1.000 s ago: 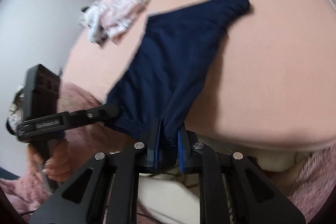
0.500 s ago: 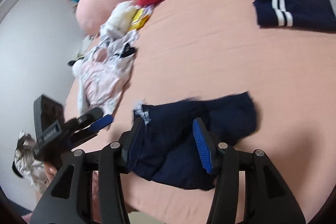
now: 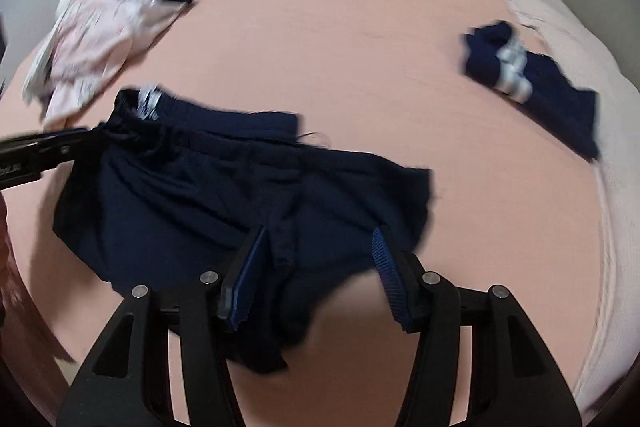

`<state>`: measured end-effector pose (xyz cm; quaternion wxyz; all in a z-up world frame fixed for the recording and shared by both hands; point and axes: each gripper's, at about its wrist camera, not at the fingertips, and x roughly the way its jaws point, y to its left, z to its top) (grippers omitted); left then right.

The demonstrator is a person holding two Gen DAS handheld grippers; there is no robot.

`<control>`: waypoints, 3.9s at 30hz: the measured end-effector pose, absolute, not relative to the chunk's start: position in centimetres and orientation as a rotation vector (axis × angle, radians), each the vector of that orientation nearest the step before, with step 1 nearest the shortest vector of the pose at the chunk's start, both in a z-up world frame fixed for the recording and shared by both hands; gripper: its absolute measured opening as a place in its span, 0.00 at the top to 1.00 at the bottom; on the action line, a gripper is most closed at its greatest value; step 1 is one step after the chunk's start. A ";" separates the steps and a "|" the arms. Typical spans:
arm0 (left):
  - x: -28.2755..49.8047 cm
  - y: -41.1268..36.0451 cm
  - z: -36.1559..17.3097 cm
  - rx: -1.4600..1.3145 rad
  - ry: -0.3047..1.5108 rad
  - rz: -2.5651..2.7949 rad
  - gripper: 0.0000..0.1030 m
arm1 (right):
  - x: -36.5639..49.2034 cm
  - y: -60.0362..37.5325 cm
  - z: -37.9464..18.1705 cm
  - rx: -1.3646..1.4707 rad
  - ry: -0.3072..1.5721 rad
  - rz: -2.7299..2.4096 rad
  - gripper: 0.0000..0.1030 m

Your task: Fold clothes

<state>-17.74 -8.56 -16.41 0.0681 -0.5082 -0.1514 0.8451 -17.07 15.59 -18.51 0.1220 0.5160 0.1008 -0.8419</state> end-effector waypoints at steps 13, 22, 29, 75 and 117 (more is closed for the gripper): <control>-17.5 -7.0 -17.5 -1.586 -0.507 2.466 0.44 | -14.8 17.5 -17.8 1.533 0.187 -2.456 0.42; -15.1 -5.8 -18.0 -1.643 -0.360 2.537 0.45 | -13.5 15.3 -19.8 1.597 0.266 -2.387 0.38; -15.4 -8.4 -18.2 -1.609 -0.595 2.452 0.43 | -12.3 18.1 -16.1 1.514 0.065 -2.539 0.37; -17.6 -4.5 -17.9 -1.451 -0.472 2.476 0.85 | -14.0 16.1 -18.9 1.570 -0.044 -2.350 0.84; -44.5 17.2 -13.0 -1.213 -0.355 2.392 0.52 | -38.8 47.4 -15.6 1.517 -0.330 -2.748 0.59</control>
